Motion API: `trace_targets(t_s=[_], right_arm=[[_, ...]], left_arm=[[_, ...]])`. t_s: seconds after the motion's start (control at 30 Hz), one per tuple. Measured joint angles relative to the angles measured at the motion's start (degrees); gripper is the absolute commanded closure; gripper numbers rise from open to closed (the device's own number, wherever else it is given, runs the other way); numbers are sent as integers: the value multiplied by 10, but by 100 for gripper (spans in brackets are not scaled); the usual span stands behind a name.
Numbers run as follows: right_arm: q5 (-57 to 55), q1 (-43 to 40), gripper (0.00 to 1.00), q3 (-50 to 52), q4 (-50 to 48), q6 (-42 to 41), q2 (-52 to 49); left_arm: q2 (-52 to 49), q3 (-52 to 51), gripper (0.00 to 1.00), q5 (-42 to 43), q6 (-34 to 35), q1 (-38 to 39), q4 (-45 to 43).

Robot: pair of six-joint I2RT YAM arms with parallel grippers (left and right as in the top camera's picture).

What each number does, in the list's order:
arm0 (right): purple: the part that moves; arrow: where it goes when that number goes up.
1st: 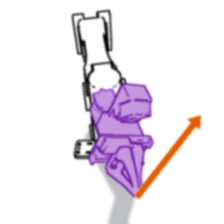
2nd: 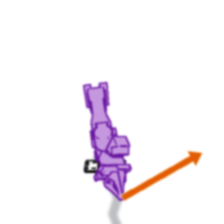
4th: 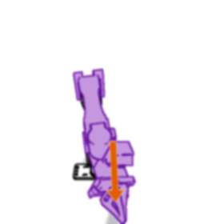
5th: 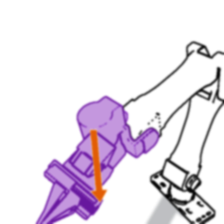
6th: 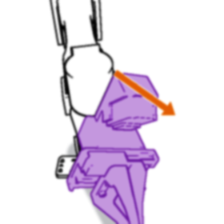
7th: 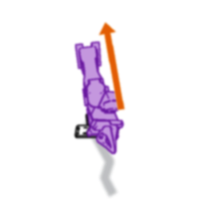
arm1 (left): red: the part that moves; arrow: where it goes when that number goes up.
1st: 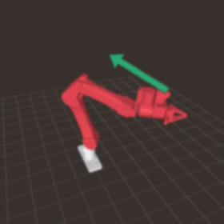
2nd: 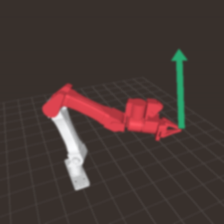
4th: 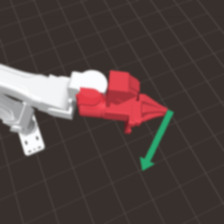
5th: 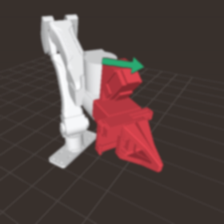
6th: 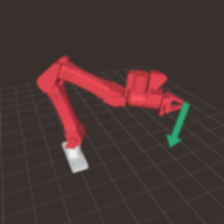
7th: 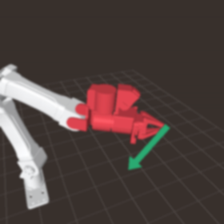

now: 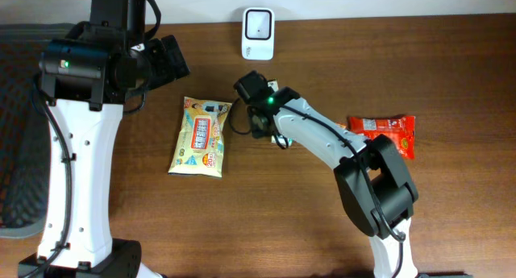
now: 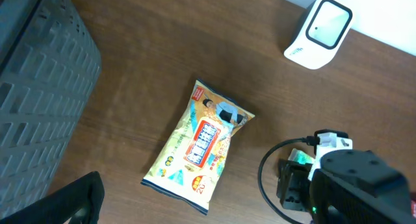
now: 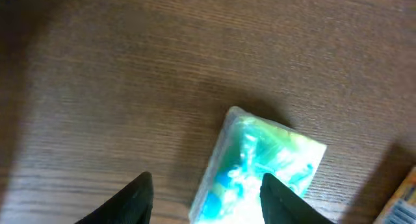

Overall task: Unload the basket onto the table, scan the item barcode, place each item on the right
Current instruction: 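Grasp the green tissue pack with the right gripper, then carry the green pack right and release it beside the orange pack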

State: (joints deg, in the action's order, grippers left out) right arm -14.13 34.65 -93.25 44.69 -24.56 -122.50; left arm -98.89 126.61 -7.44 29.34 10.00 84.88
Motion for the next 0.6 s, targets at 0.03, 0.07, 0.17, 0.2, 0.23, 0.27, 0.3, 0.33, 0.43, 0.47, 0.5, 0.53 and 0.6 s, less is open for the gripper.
trace_targets(t_s=[0.03, 0.07, 0.17, 0.2, 0.23, 0.27, 0.3, 0.33, 0.43, 0.47, 0.5, 0.53, 0.6], right_arm=[[-5, 0, 51, 2, 0, -5, 0], [-10, 0, 51, 9, -11, -10, 0], [-19, 0, 64, 50, -50, -22, -3], [-22, 0, 76, 50, -51, -23, -3], [-27, 0, 91, 50, -51, -24, -3], [-29, 0, 96, 50, -51, -24, -3], [-29, 0, 96, 50, -49, -25, -3], [-28, -2, 96, 45, -33, -24, -3], [21, -24, 96, 25, 9, -24, -3], [72, -38, 96, 17, 16, -9, -3], [171, -62, 96, 4, 18, 24, 0], [233, -77, 96, 0, 16, 38, 5], [428, -130, 96, -4, 16, 96, 19]], left_arm=[[0, 0, 1, 0, 0, 0, 0], [0, 0, 1, 0, 0, 0, 0], [0, 0, 1, 0, 0, 0, 0], [0, 0, 1, 0, 0, 0, 0], [0, 0, 1, 0, 0, 0, 0], [0, 0, 1, 0, 0, 0, 0], [0, 0, 1, 0, 0, 0, 0], [0, 0, 1, 0, 0, 0, 0], [0, 0, 1, 0, 0, 0, 0], [0, 0, 1, 0, 0, 0, 0], [0, 0, 1, 0, 0, 0, 0], [0, 0, 1, 0, 0, 0, 0], [0, 0, 1, 0, 0, 0, 0]])
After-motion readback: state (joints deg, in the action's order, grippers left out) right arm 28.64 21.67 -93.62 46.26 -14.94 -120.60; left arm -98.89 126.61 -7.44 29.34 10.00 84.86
